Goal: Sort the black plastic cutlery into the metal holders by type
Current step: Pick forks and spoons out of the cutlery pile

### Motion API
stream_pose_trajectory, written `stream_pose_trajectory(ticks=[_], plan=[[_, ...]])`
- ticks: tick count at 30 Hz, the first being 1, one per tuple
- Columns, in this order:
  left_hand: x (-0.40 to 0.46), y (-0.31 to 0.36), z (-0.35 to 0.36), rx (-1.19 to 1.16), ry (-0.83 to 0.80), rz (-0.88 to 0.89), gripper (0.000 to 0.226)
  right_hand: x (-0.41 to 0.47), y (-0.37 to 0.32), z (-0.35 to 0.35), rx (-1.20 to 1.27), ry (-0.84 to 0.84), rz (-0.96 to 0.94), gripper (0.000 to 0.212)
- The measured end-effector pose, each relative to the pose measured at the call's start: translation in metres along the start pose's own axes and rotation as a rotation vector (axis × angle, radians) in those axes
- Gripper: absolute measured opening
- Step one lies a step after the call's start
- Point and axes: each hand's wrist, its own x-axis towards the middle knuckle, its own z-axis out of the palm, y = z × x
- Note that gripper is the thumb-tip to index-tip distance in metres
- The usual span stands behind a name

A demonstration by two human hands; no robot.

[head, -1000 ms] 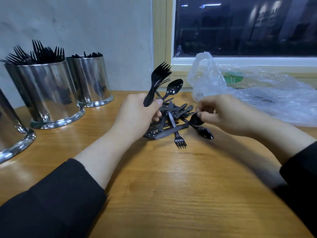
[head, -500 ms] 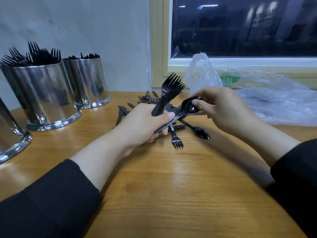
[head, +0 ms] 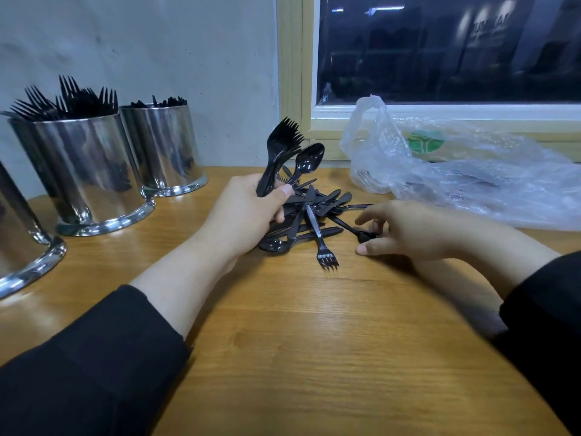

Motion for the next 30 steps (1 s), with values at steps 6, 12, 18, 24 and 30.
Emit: stream_pose_trajectory(ticks=[6, 12, 18, 24, 30], plan=[[0.000, -0.001, 0.001, -0.008, 0.007, 0.002, 0.018, 0.004, 0.001, 0.003, -0.012, 0.074, 0.030, 0.048], [0.000, 0.000, 0.002, -0.010, 0.010, 0.016, 0.019, 0.001, -0.002, -0.001, 0.023, 0.192, 0.044, 0.034], [0.000, -0.001, 0.002, -0.014, 0.021, 0.024, 0.020, 0.002, -0.005, -0.004, 0.144, 0.502, 0.048, 0.023], [-0.001, 0.000, 0.003, -0.012, 0.026, 0.036, 0.020, 0.002, -0.001, -0.011, 0.265, 0.828, -0.098, 0.018], [-0.001, 0.001, 0.003, -0.082, 0.065, 0.034, 0.016, -0.005, -0.003, -0.020, 0.287, 0.976, -0.239, 0.018]])
